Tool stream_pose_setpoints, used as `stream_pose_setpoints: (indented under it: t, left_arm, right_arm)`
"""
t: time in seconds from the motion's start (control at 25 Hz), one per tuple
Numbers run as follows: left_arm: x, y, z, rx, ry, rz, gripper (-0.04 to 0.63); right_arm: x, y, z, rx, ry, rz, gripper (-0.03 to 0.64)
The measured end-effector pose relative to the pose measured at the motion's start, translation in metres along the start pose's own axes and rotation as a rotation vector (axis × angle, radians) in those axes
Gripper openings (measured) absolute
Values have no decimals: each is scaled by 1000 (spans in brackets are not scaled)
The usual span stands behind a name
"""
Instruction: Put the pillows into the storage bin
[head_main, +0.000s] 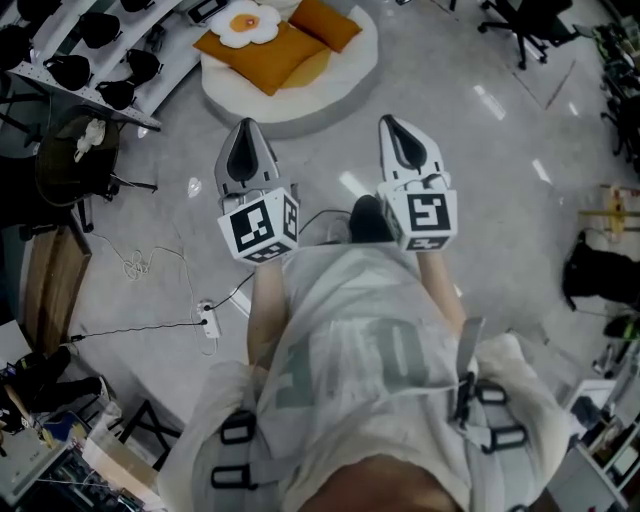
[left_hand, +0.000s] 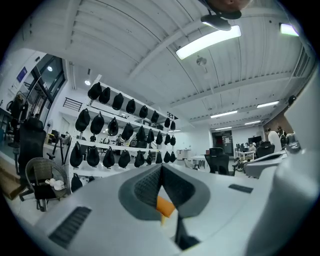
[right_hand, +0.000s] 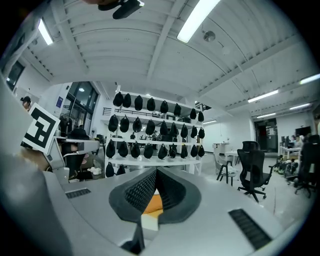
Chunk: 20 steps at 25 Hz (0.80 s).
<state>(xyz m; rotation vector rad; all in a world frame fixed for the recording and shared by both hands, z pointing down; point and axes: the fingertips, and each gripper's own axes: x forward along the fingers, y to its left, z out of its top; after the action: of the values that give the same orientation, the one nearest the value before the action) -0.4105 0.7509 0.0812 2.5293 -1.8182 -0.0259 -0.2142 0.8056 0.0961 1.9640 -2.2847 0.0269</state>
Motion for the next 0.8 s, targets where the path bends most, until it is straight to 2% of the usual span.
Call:
stream_pose_setpoints:
  t: [0.2, 0.6, 0.8]
  left_arm:
    - [8, 11, -1, -25, 4, -10, 8]
    - [40, 29, -12, -49, 24, 44, 8]
    - [80, 39, -27, -49, 48, 59, 8]
  right_arm:
    - [8, 1, 2, -9, 23, -23, 8]
    - [57, -11, 3, -3, 28, 8, 8]
    - [101, -22, -3, 13, 23, 26, 8]
